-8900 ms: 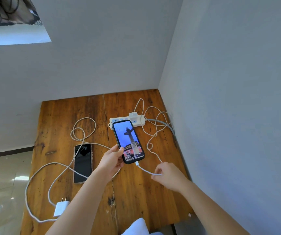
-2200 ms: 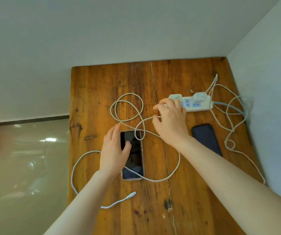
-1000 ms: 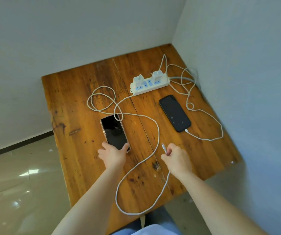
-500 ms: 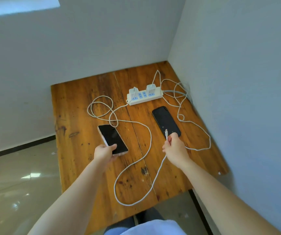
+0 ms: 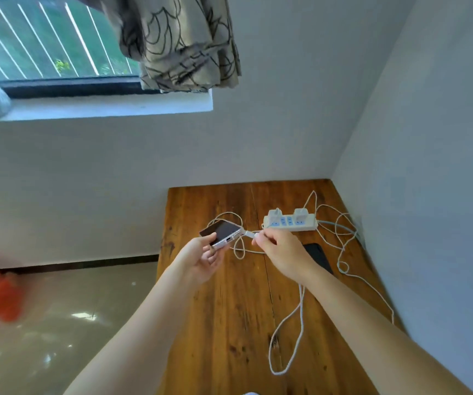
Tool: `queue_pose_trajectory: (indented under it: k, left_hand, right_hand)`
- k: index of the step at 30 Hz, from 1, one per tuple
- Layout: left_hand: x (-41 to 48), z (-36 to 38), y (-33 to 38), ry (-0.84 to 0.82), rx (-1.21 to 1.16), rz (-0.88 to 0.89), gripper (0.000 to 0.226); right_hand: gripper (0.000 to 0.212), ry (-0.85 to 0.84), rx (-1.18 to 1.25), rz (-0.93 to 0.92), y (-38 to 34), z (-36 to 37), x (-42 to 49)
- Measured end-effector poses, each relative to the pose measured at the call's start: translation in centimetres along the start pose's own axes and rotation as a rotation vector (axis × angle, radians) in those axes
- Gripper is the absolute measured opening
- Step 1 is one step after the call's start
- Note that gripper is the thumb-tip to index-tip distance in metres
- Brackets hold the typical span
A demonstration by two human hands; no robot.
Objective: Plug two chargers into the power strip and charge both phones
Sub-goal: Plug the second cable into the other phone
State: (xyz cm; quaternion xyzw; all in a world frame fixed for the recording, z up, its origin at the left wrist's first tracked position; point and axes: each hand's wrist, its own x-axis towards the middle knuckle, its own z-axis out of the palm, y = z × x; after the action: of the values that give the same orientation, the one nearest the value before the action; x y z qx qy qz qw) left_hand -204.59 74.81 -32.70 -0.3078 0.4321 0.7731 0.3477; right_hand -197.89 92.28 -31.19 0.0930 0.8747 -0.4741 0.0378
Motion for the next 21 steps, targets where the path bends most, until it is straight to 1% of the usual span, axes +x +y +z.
queue_pose_trajectory:
  k: [3,6,11,16,21]
  left_hand:
    - [-0.6,0.3,0.7,-0.026,-0.035,0.030,0.042]
    - [-0.9,0.3,0.7,-0.022,-0.041,0.036,0.037]
    - [-0.8,0.2,0.0,0.030,0.002,0.024,0.035]
    - [-0.6,0.6,-0.8,0.039,0.041,0.017,0.036]
    - [-0.7,0.8,-1.1,0.050,0.029,0.008,0.037]
  right_hand:
    - [0.024,-0.032,-0.002,-0.059,-1.3,0.8,0.0]
    - [0.021,0.002,-0.015,-0.094,-1.6,1.2,0.0]
    - [0.016,0.073,-0.034,-0.108,-1.2,1.6,-0.2]
    - [0.016,0.094,-0.099,-0.092,-1.0,1.7,-0.5]
    - [0.016,0.085,-0.141,-0.068,-0.9,1.6,-1.0]
